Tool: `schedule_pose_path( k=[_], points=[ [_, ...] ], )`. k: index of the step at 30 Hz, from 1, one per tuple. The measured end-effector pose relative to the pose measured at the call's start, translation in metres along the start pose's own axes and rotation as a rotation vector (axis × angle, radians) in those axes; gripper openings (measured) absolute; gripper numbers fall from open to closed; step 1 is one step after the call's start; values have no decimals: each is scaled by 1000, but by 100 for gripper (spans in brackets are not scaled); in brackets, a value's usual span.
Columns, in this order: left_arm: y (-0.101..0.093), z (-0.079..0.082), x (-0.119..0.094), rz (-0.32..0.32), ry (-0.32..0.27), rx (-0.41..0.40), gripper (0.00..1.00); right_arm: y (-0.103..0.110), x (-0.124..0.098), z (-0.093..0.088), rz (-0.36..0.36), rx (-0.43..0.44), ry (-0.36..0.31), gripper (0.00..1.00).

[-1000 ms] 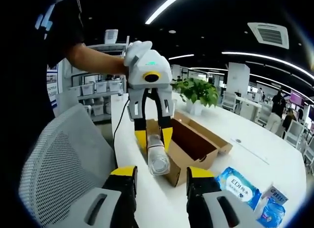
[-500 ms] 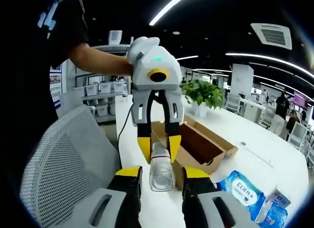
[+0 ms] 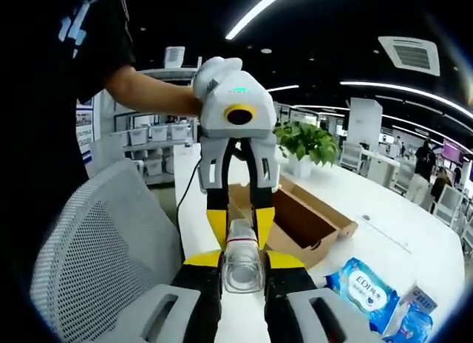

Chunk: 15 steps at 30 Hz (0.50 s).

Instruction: Operate the shoe box by opening the lid, removing the specified soft item, and placing it in the target area until the item is outside and the box remains undamaged.

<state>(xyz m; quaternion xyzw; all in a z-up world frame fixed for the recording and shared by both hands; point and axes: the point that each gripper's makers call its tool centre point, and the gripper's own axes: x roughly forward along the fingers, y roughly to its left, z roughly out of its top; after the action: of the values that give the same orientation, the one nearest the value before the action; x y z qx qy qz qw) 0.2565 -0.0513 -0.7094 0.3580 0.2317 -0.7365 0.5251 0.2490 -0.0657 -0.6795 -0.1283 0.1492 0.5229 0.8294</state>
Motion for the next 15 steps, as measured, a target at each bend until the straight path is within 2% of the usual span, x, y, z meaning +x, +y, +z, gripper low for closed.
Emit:
schedule_pose_path(
  k=[6, 15],
  points=[
    [3, 2, 2, 17, -12, 9, 20, -2, -2, -2, -6, -3, 14, 16],
    [3, 4, 6, 11, -12, 2, 20, -3, -4, -4, -1, 11, 18, 15]
  ],
)
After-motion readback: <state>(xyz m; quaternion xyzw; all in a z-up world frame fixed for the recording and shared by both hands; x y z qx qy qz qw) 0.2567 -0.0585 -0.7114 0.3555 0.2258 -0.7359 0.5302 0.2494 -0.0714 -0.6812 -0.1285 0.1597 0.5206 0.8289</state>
